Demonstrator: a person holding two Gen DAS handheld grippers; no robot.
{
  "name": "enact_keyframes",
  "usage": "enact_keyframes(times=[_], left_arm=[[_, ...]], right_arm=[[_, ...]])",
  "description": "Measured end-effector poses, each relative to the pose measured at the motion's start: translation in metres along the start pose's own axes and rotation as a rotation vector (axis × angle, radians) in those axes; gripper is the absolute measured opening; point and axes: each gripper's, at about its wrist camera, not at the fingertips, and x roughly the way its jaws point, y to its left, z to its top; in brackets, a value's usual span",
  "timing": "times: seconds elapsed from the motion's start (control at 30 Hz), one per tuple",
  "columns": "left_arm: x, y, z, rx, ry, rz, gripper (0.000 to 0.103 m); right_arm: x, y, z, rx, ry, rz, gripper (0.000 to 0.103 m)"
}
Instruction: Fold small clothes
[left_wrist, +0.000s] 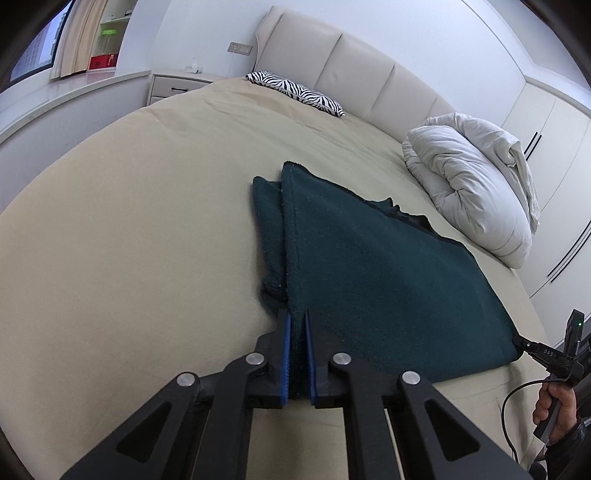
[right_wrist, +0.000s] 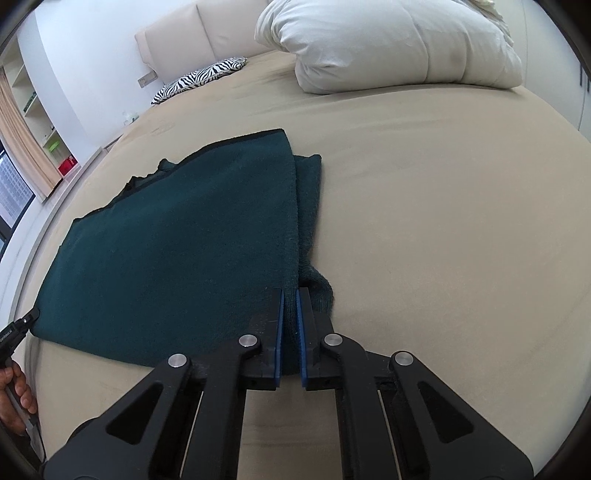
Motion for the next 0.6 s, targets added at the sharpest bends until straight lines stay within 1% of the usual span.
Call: enact_keyframes(times=[0.3,0.5,0.6], left_arm=[[-0.009,-0.002,-0.006,0.019,-0.006,0.014,0.007],[-0.004,0.011,-0.014,-0.008,0.032,0.008,0.007],[-0.004,0.013,-0.014,-0.005,0.033,0.008,0.007]], right_arm=[[-0.011,0.001,0.0,0.013,0.003,0.023,0.005],[-0.012,-0.012,-0.011,0.056,0.028,0.041,0.005],[-0.008,-0.017,-0.018,0.065,0.041,0.035,0.005]])
